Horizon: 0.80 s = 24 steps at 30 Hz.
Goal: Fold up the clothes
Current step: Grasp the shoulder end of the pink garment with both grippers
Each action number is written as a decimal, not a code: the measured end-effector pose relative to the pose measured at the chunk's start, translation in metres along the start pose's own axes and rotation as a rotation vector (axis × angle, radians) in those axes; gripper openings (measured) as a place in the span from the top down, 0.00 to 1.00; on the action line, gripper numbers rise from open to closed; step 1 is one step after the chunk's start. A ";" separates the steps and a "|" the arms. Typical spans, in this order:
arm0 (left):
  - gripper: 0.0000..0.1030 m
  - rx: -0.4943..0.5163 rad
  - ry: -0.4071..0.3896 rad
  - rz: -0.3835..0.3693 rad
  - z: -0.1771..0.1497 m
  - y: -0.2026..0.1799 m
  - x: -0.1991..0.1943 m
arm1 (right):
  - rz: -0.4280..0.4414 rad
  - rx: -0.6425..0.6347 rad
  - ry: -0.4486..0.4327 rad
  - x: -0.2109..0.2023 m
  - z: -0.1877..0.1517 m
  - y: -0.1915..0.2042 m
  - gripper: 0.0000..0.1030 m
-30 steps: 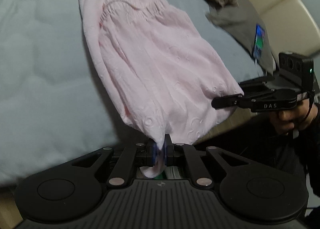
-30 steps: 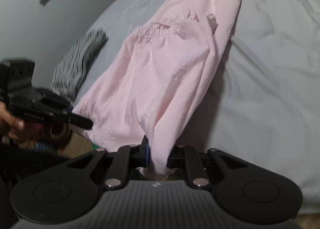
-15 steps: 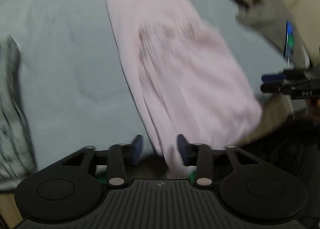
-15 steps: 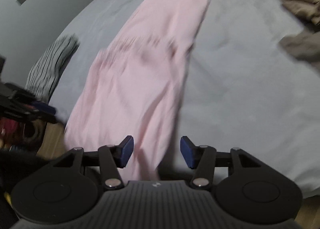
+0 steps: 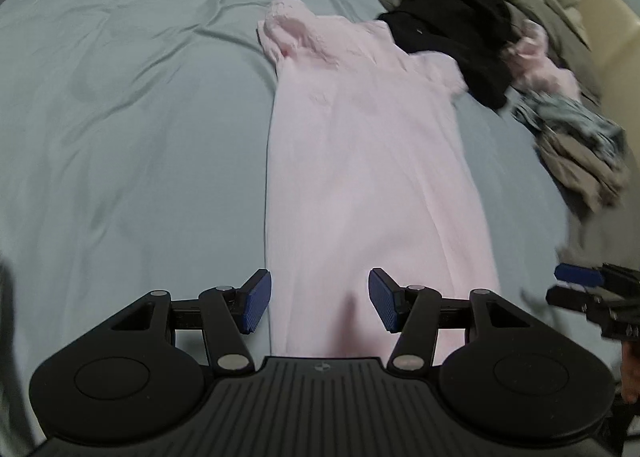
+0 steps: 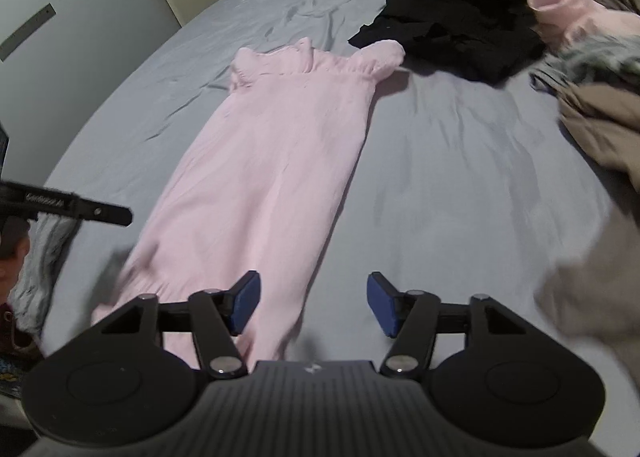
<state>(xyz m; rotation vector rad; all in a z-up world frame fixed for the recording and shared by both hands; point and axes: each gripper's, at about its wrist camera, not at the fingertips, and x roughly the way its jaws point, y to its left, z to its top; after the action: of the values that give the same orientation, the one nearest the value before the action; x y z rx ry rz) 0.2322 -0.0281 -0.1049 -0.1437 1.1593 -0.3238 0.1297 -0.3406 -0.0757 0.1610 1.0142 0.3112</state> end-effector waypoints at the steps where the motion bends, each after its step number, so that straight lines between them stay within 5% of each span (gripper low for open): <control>1: 0.49 0.005 -0.002 0.003 0.011 -0.001 0.010 | 0.005 0.004 0.001 0.011 0.009 -0.005 0.36; 13: 0.49 0.031 -0.067 0.001 0.106 0.008 0.078 | 0.084 0.125 -0.021 0.115 0.118 -0.061 0.35; 24: 0.46 -0.041 -0.120 -0.056 0.136 0.030 0.087 | 0.146 0.233 -0.033 0.168 0.168 -0.086 0.33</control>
<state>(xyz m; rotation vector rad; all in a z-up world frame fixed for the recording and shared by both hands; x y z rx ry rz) 0.3939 -0.0352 -0.1354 -0.2285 1.0451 -0.3369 0.3705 -0.3647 -0.1476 0.4507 1.0061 0.3212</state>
